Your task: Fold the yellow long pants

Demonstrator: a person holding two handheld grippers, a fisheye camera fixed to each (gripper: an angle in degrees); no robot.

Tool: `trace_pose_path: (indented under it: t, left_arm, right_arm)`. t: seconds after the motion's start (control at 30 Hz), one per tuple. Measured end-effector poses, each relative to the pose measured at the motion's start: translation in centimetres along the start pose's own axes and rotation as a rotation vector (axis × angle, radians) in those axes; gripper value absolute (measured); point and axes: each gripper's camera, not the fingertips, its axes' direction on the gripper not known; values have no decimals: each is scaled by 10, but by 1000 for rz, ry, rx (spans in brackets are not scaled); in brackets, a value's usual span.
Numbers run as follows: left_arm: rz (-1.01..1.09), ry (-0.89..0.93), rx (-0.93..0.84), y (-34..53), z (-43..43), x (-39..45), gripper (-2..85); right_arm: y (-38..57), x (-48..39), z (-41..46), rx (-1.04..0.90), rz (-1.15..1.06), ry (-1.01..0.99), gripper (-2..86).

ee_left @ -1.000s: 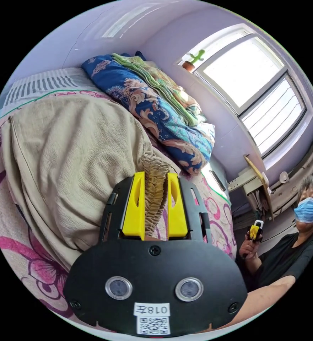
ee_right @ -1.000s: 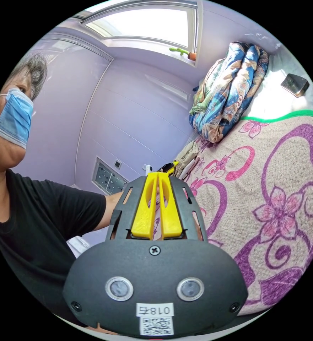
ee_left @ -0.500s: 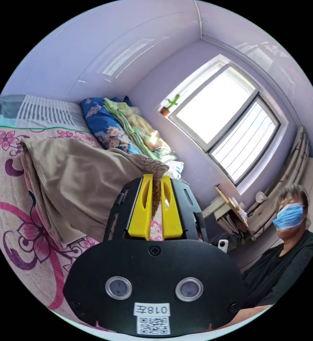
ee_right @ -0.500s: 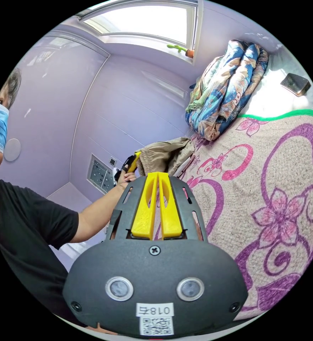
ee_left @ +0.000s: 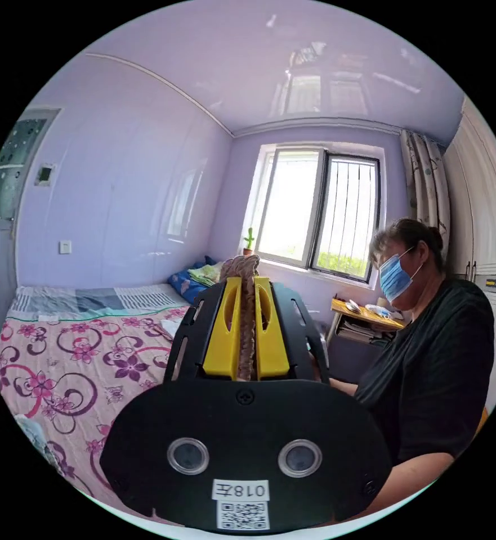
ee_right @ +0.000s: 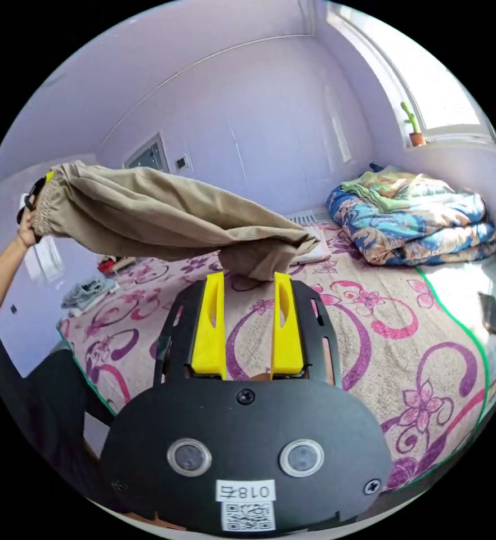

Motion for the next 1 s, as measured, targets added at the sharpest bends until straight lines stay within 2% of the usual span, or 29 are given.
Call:
trace_pose_path:
  t: [0.1, 0.23, 0.37, 0.43, 0.47, 0.53, 0.6, 0.67, 0.73, 0.87, 1.0]
  left_arm:
    - [-8, -146, 174, 55, -139, 33, 37]
    - [-77, -355, 340, 142, -285, 65, 37]
    - [-152, -516, 379, 212, -368, 84, 36]
    - [-169, -557, 420, 259, -413, 95, 36]
    - [-168, -562, 435, 270, -424, 99, 36]
    - [-154, -553, 504, 314, -461, 110, 37]
    - [-151, -557, 539, 343, -482, 117, 37]
    - [-158, -564, 557, 368, -500, 122, 37]
    - [-173, -573, 555, 397, -518, 125, 37]
    - [-180, -585, 520, 431, -537, 132, 38]
    - [-193, -603, 496, 465, -553, 136, 38]
  right_arm:
    - [0, -47, 12, -76, -143, 84, 140]
    - [4, -103, 33, -219, -330, 52, 162]
    - [6, -148, 44, -390, -410, -110, 176]
    - [11, -162, 45, -447, -439, -105, 174]
    - [11, -163, 48, -490, -374, -113, 174]
    - [6, -152, 55, -522, -155, -251, 173]
    - [-1, -133, 75, -543, 121, -373, 173]
    - [-8, -125, 93, -534, 238, -375, 174]
    - [-20, -124, 107, -511, 258, -318, 174]
    - [-43, -134, 136, -512, 185, -9, 185]
    - [-48, -144, 175, -664, 210, -48, 184]
